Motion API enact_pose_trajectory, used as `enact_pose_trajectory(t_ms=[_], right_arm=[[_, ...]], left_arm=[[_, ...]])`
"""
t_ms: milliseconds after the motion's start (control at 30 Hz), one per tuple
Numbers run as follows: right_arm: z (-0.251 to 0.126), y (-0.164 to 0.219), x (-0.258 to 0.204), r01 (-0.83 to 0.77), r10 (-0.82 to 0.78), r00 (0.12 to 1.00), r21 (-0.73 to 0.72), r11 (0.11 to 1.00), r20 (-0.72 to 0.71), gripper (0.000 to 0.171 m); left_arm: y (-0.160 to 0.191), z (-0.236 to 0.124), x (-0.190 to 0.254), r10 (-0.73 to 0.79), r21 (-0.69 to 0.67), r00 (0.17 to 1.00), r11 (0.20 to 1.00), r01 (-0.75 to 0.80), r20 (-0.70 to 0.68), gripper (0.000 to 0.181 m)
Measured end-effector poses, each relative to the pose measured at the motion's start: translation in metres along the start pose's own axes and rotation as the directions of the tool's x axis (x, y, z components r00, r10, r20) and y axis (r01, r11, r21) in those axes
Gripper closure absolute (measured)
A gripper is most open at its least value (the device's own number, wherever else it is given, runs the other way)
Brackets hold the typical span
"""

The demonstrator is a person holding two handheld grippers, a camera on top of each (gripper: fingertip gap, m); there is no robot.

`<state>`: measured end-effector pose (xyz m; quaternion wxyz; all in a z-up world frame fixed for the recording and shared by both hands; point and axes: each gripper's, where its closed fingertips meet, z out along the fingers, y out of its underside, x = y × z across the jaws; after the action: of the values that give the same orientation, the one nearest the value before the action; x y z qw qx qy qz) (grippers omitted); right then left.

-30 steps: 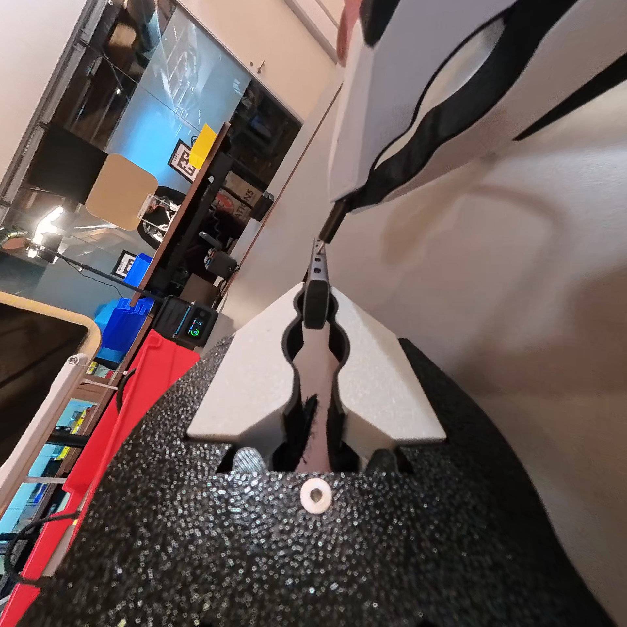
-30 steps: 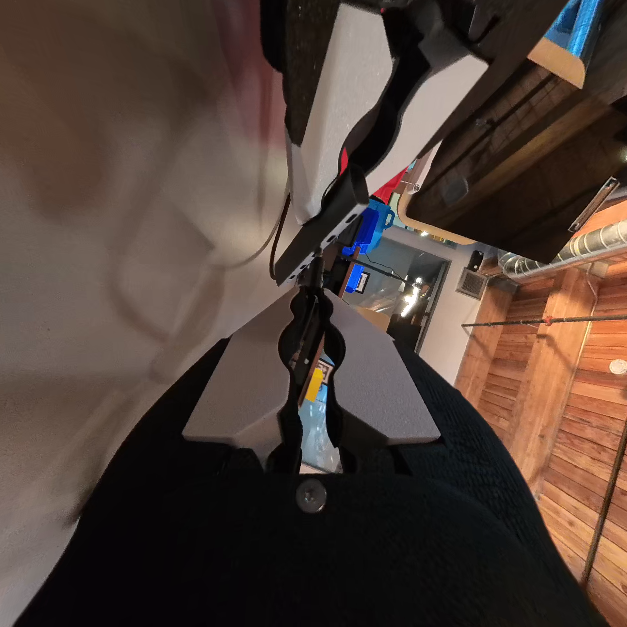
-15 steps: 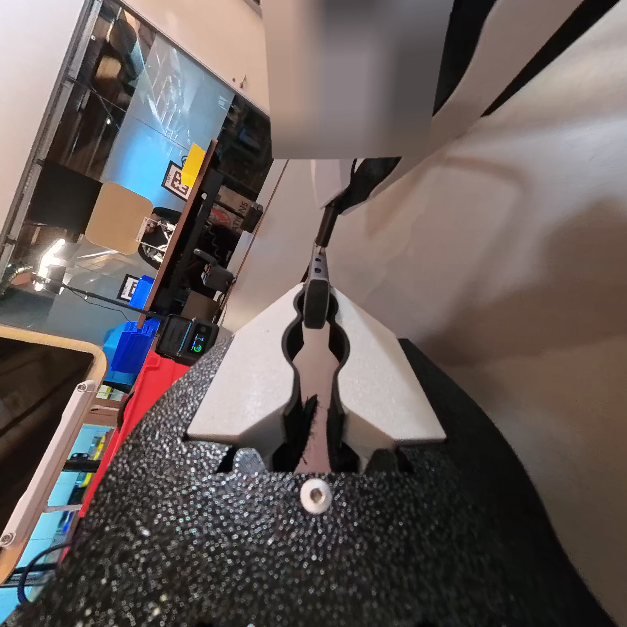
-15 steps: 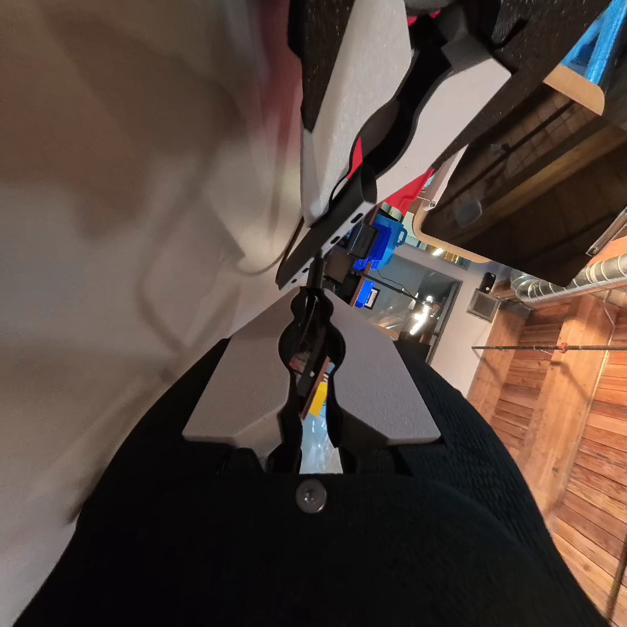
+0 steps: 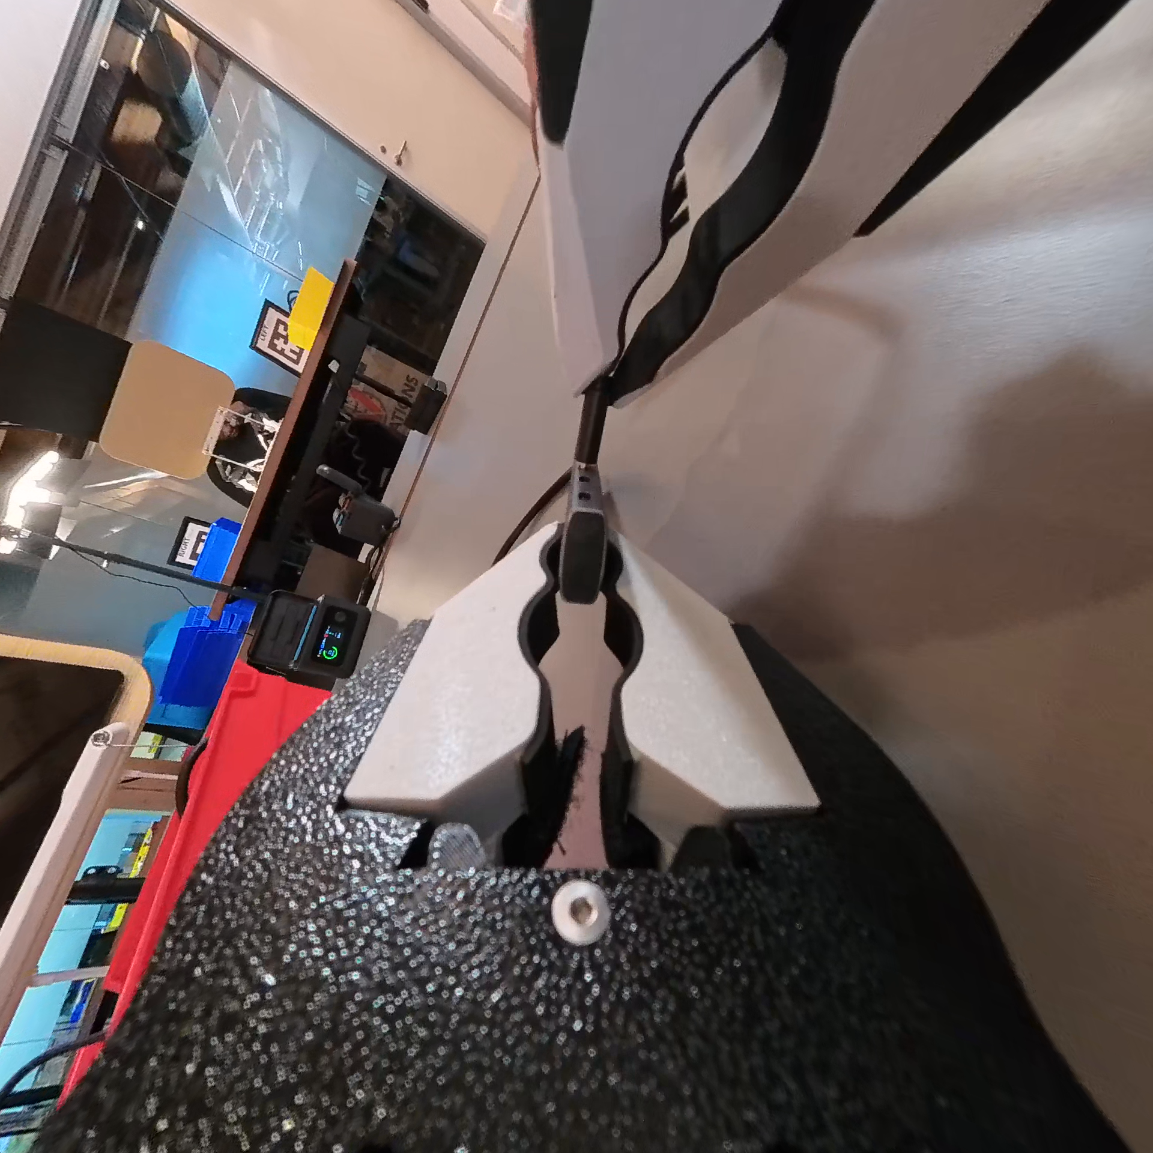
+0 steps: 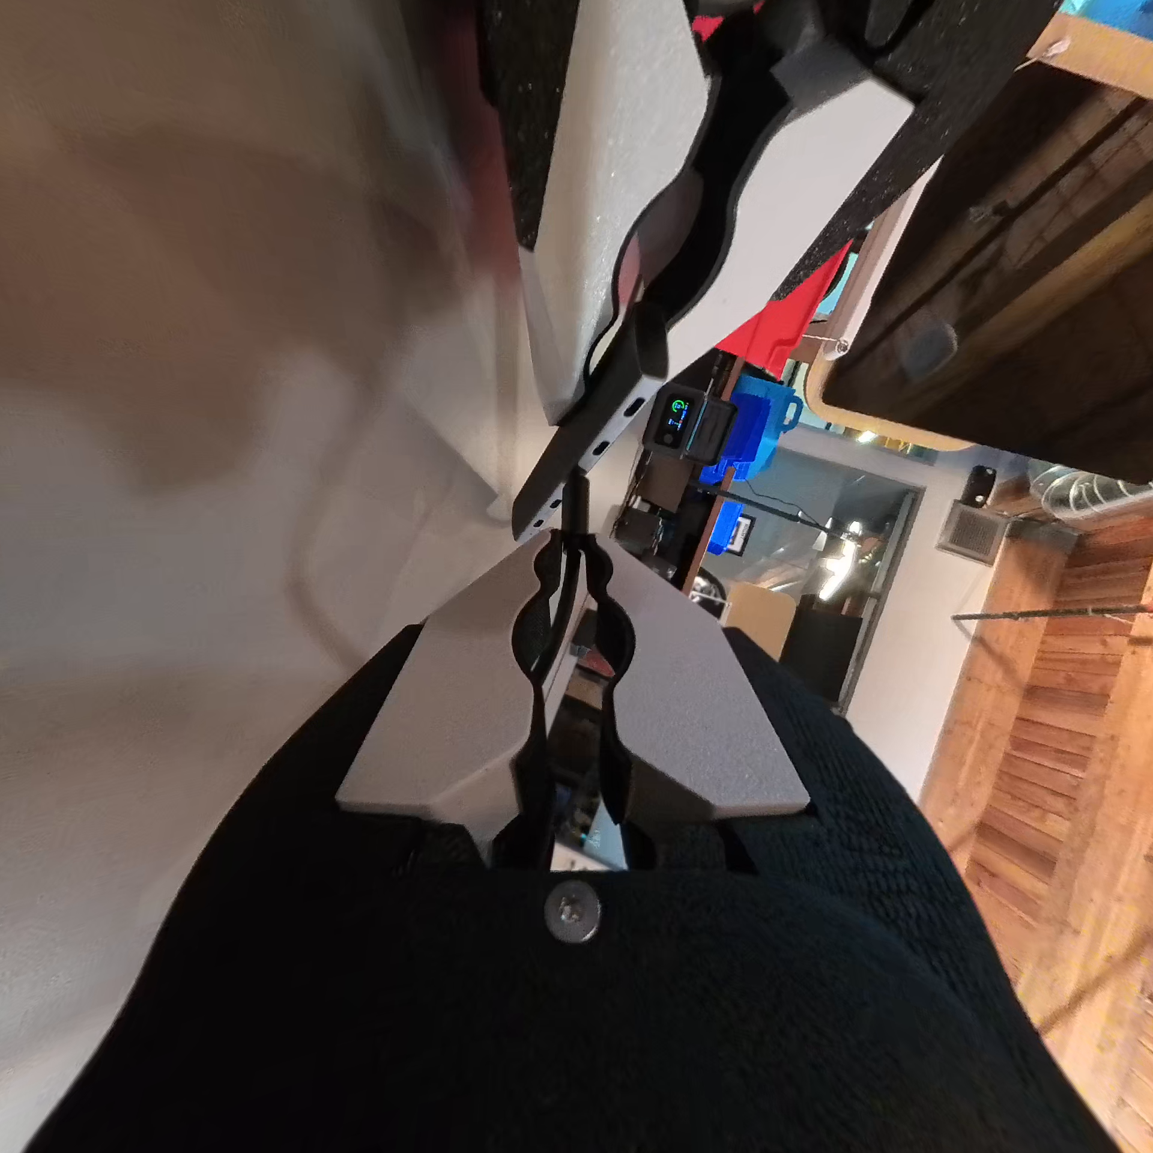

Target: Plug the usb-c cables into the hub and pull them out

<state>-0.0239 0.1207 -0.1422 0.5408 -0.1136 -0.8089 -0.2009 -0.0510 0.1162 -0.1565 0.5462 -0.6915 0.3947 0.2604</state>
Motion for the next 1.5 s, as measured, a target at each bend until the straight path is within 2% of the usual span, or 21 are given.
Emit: enact_pose_trajectory(t_ms=[600,833,867,900,967,1033,1200,1400,1500], right_arm=[[0.003,-0.001,0.001,-0.030,0.030,0.999,-0.028,0.999,-0.021,0.166],[0.009,0.003,0.000,-0.120,0.120,0.992,-0.009,0.993,-0.039,0.165],[0.009,0.002,-0.001,-0.165,0.165,0.986,0.001,0.986,-0.007,0.159],[0.008,0.000,-0.004,-0.219,0.218,0.975,0.021,0.975,0.041,0.145],[0.005,-0.011,-0.005,-0.331,0.321,0.940,0.083,0.940,0.112,0.138],[0.005,-0.013,-0.004,-0.334,0.324,0.939,0.078,0.939,0.114,0.140],[0.014,-0.007,-0.007,-0.221,0.221,0.975,0.012,0.975,0.019,0.165],[0.027,0.004,-0.009,-0.276,0.275,0.961,-0.069,0.959,-0.020,0.166],[0.037,0.009,-0.014,-0.305,0.304,0.952,-0.103,0.947,-0.028,0.166]], left_arm=[[0.001,-0.001,0.003,0.005,-0.018,1.000,1.000,-0.006,-0.008,0.175],[0.007,0.003,-0.002,0.028,-0.045,0.999,0.999,-0.027,0.023,0.174],[0.007,0.003,-0.003,0.034,-0.046,0.999,0.998,-0.033,0.029,0.174],[0.008,0.004,-0.003,0.038,-0.046,0.999,0.998,-0.037,0.031,0.174],[0.007,0.004,-0.003,0.059,-0.042,0.998,0.997,-0.058,0.034,0.174],[0.006,0.004,-0.001,0.092,-0.032,0.995,0.995,-0.091,0.033,0.174],[-0.001,0.002,0.006,0.072,0.019,0.997,0.997,-0.072,-0.004,0.172],[-0.006,0.001,0.009,0.032,0.050,0.999,0.998,-0.031,-0.025,0.164],[-0.004,0.002,0.012,0.062,0.036,0.998,0.997,-0.061,-0.029,0.167]])
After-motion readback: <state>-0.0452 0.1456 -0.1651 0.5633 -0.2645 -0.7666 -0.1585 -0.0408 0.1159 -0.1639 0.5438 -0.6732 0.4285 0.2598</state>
